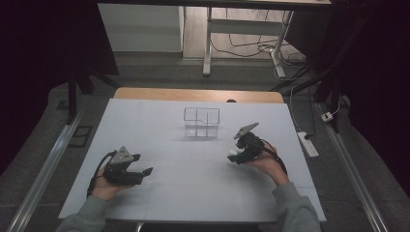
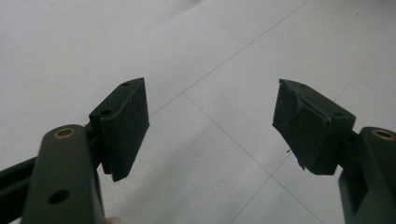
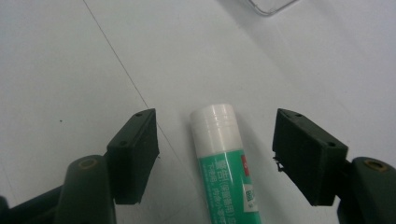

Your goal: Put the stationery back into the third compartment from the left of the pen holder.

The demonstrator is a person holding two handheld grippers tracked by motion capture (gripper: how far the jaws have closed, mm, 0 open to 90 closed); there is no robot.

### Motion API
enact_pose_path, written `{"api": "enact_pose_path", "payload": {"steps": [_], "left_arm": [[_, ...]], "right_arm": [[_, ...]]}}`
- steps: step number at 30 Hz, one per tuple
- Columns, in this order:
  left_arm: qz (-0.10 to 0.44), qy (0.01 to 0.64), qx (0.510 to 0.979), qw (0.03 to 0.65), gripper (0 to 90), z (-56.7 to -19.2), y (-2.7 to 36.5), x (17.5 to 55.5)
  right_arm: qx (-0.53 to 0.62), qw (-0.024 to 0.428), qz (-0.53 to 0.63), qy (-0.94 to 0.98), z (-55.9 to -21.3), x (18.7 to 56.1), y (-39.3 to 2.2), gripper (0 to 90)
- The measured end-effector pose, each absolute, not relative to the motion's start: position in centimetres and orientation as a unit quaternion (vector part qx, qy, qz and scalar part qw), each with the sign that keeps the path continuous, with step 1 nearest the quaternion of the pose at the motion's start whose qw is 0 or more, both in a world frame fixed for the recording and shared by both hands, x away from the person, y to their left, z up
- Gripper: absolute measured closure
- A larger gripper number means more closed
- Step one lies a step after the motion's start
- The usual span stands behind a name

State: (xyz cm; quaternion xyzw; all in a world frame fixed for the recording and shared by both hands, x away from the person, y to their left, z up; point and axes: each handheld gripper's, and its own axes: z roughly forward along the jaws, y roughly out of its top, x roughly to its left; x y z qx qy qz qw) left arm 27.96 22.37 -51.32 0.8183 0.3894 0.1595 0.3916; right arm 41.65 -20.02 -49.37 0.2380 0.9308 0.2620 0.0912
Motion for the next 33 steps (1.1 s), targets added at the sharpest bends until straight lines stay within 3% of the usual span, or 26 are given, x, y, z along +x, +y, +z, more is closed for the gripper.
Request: {"api": "enact_pose_path", "payload": {"steps": [8, 13, 20, 33], "left_arm": [[0.159, 0.389, 0.818, 0.393, 26.7, -51.3, 22.5, 28.0], [0.159, 0.388, 0.819, 0.393, 26.7, -51.3, 22.5, 28.0], [0.159, 0.386, 0.821, 0.389, 26.6, -51.4, 22.3, 28.0], [0.158, 0.386, 0.822, 0.387, 26.5, -51.5, 22.4, 28.0]], "right_arm": [[0.234, 0.092, 0.243, 0.937, -50.0, 41.9, -19.8, 40.4], [0.216, 0.091, 0.227, 0.945, -50.4, 42.0, -19.6, 53.1], [0.202, 0.085, 0.231, 0.948, -50.4, 42.1, -19.6, 64.1], [0.208, 0.119, 0.272, 0.932, -48.6, 41.4, -20.0, 64.4]]}}
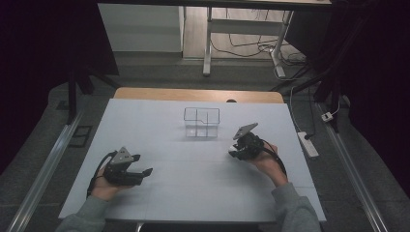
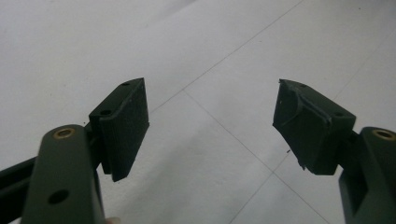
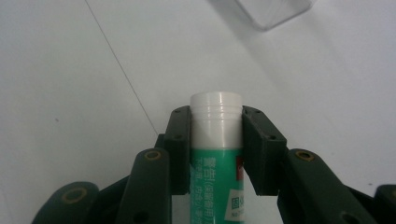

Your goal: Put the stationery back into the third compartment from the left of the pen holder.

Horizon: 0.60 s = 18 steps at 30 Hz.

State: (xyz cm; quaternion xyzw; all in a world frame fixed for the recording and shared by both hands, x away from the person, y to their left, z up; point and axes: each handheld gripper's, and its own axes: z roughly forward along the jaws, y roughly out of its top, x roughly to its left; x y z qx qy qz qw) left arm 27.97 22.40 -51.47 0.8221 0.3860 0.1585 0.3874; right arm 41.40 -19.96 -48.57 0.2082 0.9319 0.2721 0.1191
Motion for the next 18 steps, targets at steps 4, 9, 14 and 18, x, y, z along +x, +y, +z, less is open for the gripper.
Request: {"api": "enact_pose_path", "payload": {"steps": [4, 9, 14, 18], "left_arm": [[0.158, 0.386, 0.823, 0.386, 26.5, -51.5, 22.4, 28.0], [0.158, 0.386, 0.823, 0.385, 26.4, -51.5, 22.4, 28.0], [0.158, 0.387, 0.822, 0.386, 26.4, -51.5, 22.5, 28.0], [0.159, 0.386, 0.823, 0.386, 26.4, -51.5, 22.4, 28.0]], "right_arm": [[0.216, 0.127, 0.301, 0.920, -47.6, 41.2, -20.5, 64.3], [0.230, 0.136, 0.331, 0.905, -46.8, 41.1, -21.0, 64.4], [0.242, 0.138, 0.361, 0.890, -46.2, 41.0, -21.6, 64.3], [0.246, 0.143, 0.375, 0.882, -45.7, 40.9, -21.8, 64.3]]}}
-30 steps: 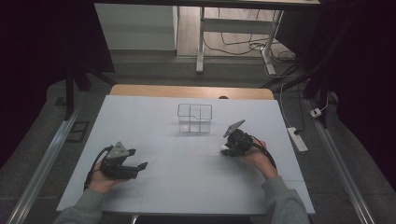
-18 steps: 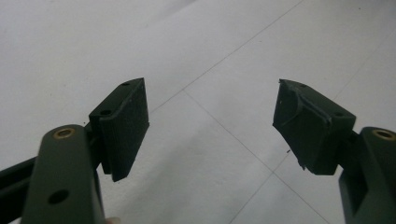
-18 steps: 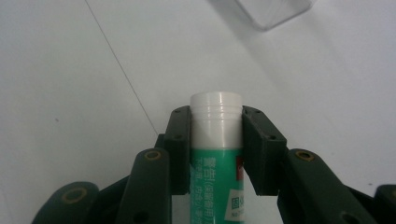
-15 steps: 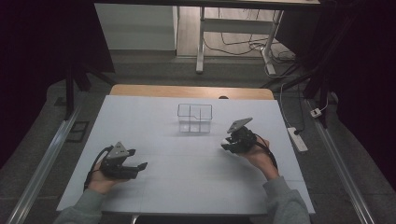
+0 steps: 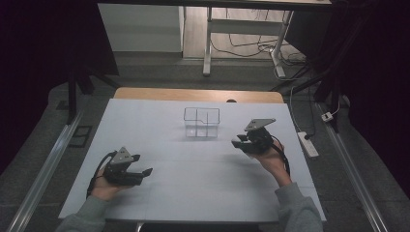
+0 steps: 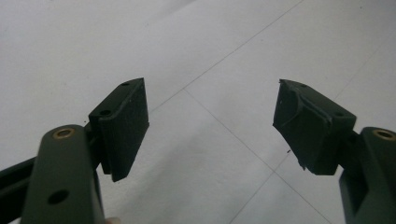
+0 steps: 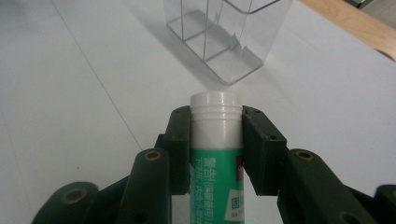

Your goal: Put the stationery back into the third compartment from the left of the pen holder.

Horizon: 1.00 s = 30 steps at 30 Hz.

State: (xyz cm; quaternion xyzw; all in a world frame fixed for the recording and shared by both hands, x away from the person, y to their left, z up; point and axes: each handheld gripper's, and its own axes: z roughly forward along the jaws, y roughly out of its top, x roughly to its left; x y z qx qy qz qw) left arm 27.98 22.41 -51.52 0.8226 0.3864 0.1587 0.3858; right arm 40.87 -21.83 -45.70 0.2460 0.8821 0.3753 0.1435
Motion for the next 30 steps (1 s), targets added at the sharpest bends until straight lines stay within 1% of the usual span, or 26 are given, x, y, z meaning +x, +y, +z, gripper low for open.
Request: {"api": "enact_pose_path", "payload": {"steps": [14, 16, 18, 30], "left_arm": [[0.159, 0.385, 0.823, 0.387, 26.1, -51.5, 22.4, 27.9], [0.160, 0.386, 0.822, 0.388, 26.1, -51.4, 22.5, 28.0], [0.159, 0.387, 0.821, 0.388, 26.1, -51.4, 22.5, 28.0], [0.157, 0.386, 0.823, 0.387, 25.8, -51.5, 22.4, 28.0]], "right_arm": [[0.263, 0.155, 0.443, 0.843, -44.1, 40.6, -21.8, 64.3], [0.265, 0.167, 0.452, 0.835, -43.6, 40.6, -21.7, 64.3], [0.267, 0.169, 0.458, 0.831, -43.4, 40.6, -21.8, 64.3], [0.287, 0.174, 0.505, 0.795, -42.3, 42.0, -20.7, 64.3]]}}
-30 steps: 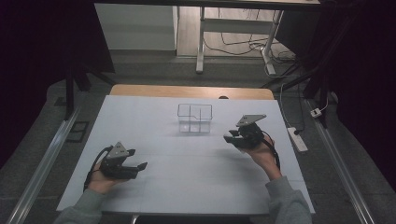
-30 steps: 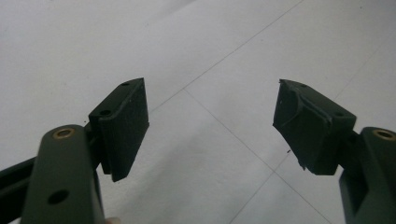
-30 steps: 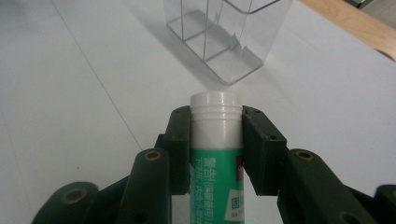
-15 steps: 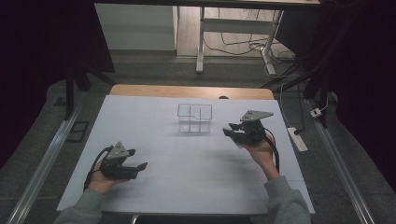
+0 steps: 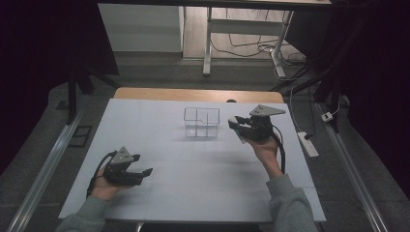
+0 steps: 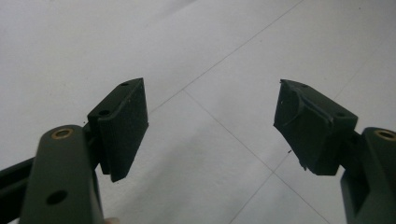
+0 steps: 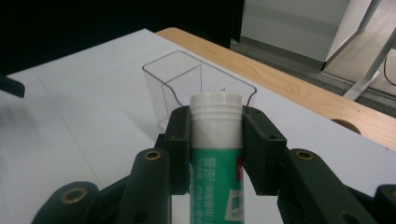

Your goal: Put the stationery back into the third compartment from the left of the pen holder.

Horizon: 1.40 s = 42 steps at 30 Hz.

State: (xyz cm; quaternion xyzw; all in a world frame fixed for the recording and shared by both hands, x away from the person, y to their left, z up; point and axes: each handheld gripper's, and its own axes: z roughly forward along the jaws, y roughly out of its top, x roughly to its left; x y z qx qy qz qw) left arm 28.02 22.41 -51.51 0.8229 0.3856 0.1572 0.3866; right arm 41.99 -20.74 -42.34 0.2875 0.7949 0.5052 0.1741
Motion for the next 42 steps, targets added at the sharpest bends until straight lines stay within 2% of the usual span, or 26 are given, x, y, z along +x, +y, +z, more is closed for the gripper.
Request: {"api": "enact_pose_path", "payload": {"steps": [22, 42], "left_arm": [[0.156, 0.387, 0.822, 0.388, 25.5, -51.5, 22.5, 28.1], [0.154, 0.387, 0.824, 0.385, 25.3, -51.6, 22.6, 28.2]], "right_arm": [[0.304, 0.179, 0.542, 0.763, -40.7, 45.0, -18.1, 64.2], [0.301, 0.183, 0.552, 0.756, -41.5, 47.3, -14.4, 64.2]]}}
